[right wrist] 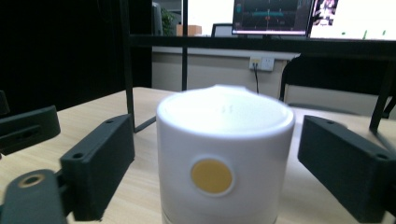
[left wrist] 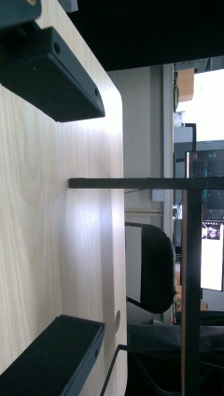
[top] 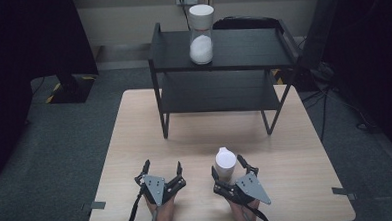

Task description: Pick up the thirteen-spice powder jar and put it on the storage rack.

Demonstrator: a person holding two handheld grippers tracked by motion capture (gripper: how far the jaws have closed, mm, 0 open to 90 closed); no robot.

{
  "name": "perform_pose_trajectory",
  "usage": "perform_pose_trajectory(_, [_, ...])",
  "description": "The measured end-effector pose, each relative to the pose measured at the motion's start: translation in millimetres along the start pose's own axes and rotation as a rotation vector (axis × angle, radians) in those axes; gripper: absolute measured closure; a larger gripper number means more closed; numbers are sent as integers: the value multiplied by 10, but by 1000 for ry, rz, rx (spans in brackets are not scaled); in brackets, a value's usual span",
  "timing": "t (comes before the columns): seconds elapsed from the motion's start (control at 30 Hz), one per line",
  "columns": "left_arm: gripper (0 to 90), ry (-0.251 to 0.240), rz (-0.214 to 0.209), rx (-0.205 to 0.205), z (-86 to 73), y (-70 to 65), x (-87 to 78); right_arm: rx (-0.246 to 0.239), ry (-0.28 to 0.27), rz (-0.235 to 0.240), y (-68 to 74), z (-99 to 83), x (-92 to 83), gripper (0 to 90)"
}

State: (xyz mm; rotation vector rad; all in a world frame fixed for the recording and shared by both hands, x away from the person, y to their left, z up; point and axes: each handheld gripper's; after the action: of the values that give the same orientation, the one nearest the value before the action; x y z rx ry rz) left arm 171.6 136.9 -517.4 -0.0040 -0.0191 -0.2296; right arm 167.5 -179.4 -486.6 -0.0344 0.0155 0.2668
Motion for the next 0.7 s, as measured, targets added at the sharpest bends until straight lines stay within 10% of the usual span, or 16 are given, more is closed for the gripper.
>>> perform_pose_trajectory(0.7, [2, 0, 0, 1, 0, 0, 0, 50, 56, 1, -29, -51, 78, 272])
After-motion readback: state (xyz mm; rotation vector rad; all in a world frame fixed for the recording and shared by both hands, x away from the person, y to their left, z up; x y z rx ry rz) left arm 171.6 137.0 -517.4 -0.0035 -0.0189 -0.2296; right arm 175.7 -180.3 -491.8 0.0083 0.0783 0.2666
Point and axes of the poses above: each handheld gripper's, and its own axes: x roughly forward along the jaws, z roughly out of its top, y roughly to its left, and after that the axes turned 7 degrees about -z, right-handed
